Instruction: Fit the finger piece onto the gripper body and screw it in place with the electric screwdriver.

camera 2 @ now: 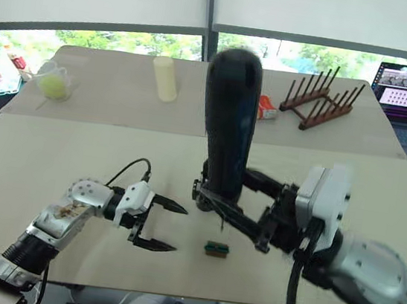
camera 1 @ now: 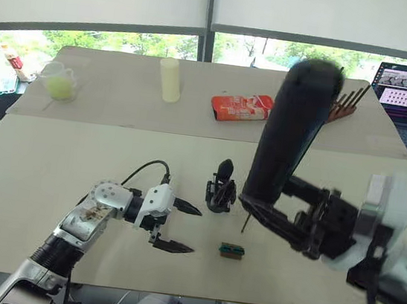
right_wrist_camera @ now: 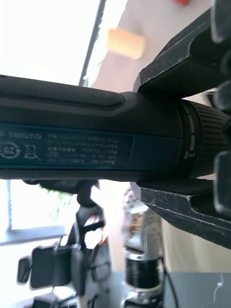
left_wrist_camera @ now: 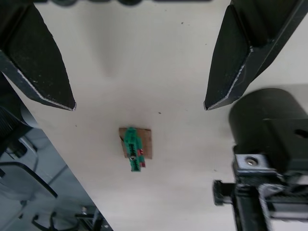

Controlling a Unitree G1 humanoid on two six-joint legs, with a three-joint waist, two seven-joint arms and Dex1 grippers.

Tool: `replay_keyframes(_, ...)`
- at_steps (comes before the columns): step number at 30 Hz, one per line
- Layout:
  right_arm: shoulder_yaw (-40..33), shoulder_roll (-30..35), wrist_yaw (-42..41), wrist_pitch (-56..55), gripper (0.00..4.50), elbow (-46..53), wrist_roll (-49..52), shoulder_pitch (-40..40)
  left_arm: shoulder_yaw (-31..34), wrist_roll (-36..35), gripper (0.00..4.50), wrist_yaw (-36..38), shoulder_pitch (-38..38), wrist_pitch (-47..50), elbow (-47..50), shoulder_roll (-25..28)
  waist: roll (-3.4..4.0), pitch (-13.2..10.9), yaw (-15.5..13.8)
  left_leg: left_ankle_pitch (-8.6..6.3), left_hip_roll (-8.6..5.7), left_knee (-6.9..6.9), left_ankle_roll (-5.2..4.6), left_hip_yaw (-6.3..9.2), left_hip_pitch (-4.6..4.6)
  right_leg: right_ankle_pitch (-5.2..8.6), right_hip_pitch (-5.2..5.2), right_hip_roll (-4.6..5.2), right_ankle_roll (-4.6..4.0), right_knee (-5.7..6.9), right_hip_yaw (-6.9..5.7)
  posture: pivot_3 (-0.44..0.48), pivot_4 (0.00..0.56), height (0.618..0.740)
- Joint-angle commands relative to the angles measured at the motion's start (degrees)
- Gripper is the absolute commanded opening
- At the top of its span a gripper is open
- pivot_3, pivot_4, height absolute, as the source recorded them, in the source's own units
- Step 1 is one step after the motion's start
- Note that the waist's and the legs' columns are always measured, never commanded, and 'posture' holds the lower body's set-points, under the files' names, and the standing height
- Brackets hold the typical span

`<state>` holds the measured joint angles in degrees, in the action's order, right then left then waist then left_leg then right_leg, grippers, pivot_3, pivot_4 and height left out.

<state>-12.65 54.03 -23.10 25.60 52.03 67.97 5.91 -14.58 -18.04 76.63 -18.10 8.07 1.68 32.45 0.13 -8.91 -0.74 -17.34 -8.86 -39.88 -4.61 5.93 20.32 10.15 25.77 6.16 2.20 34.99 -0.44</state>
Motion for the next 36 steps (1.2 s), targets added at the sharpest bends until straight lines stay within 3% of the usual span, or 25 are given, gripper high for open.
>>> replay_keyframes(1, -0.1, 0.9, -3.9, 1.8, 1.91, -4.0, 5.2, 5.3, 2.9, -1.9, 4.5, -1.9, 0.9, 2.0, 3.3, 1.4, -0.07, 0.0, -0.3, 0.0, 0.01, 0.01, -0.03, 0.03, 0.0, 0.0, 0.0, -0.02, 0.0, 0.01, -0.05, 0.0, 0.15, 0.74)
replay_keyframes(7, 5.3, -2.1, -8.6, 5.4, 1.91, -9.9, 5.3, 15.9, 5.3, -2.1, 4.5, -3.9, 1.1, 3.0, 3.5, 2.4, -0.1, 0.0, -0.2, 0.02, -0.04, -0.01, -0.12, 0.01, 0.1, 0.0, 0.09, 0.05, 0.0, -0.02, -0.06, 0.0, 0.15, 0.74)
replay_keyframes(16, 14.3, -11.6, -13.0, 10.6, 1.91, -21.4, -1.4, 34.0, 5.7, -1.2, 4.5, -5.9, -1.6, 1.9, 0.2, 1.2, -0.12, 0.0, 0.0, 0.02, -0.02, -0.06, -0.12, 0.0, 0.3, -0.02, 0.34, 0.08, -0.02, 0.05, -0.07, 0.0, 0.15, 0.74)
replay_keyframes(24, 17.1, -17.2, -16.7, 10.7, 1.91, -25.7, -10.4, 37.5, 4.5, 0.7, 4.5, -6.0, -5.6, -0.8, -5.5, -1.1, -0.13, 0.0, 0.0, 0.06, -0.18, -0.34, -0.18, 0.04, 0.58, -0.03, 0.48, 0.04, -0.02, 0.07, -0.21, 0.0, 0.15, 0.74)
replay_keyframes(36, 16.5, -18.4, -20.4, 11.6, 1.91, -26.6, -16.7, 37.0, 2.4, 2.7, 4.5, -5.1, -8.9, -3.9, -10.2, -4.1, -0.13, 0.0, 0.1, 0.06, -0.15, -0.5, -0.19, 0.06, 0.69, -0.03, 0.55, 0.06, -0.02, 0.18, -0.22, 0.0, 0.15, 0.74)
